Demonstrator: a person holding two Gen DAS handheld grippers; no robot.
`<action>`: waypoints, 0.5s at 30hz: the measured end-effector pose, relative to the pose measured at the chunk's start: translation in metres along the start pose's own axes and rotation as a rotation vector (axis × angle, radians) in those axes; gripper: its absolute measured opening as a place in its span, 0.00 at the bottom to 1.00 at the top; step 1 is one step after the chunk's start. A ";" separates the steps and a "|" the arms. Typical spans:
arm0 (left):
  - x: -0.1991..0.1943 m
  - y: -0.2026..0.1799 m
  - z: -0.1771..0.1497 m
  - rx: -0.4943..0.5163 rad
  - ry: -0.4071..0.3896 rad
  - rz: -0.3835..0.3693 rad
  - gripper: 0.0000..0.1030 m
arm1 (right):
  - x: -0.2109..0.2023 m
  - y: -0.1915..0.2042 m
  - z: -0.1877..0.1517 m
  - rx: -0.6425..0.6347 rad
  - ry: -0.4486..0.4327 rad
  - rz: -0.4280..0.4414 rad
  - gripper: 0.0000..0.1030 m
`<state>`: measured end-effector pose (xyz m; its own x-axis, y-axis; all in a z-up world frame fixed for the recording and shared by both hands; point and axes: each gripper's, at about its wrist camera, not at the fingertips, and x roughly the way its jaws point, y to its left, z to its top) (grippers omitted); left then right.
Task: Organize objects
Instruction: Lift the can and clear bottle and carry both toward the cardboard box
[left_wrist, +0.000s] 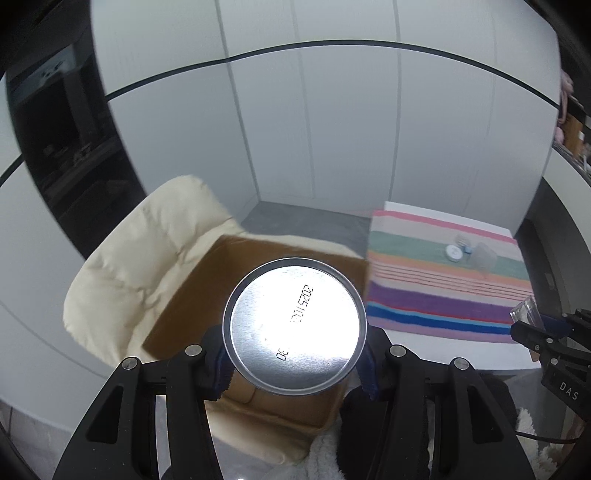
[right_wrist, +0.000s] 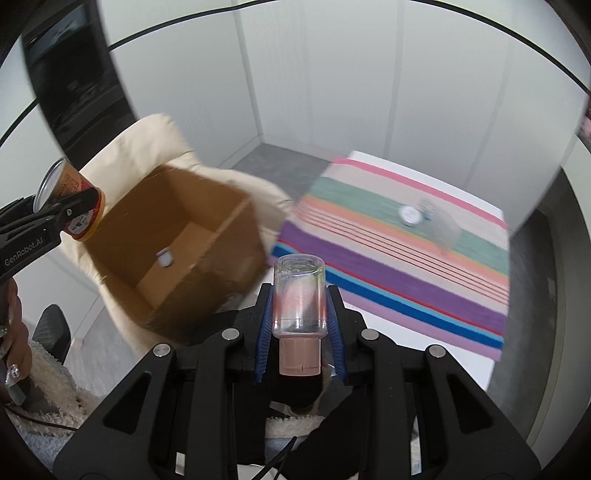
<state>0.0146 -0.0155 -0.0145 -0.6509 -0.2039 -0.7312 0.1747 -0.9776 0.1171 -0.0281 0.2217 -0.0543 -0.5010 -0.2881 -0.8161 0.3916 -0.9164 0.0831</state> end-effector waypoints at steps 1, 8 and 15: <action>0.000 0.010 -0.003 -0.017 0.006 0.012 0.54 | 0.002 0.010 0.002 -0.019 0.001 0.015 0.28; -0.009 0.061 -0.021 -0.112 0.017 0.070 0.54 | 0.010 0.073 0.009 -0.123 0.015 0.124 0.28; -0.005 0.078 -0.020 -0.160 0.014 0.063 0.54 | 0.017 0.099 0.013 -0.173 0.027 0.114 0.28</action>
<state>0.0461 -0.0892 -0.0147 -0.6249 -0.2632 -0.7350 0.3312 -0.9419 0.0557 -0.0076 0.1222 -0.0523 -0.4259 -0.3775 -0.8223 0.5726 -0.8161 0.0781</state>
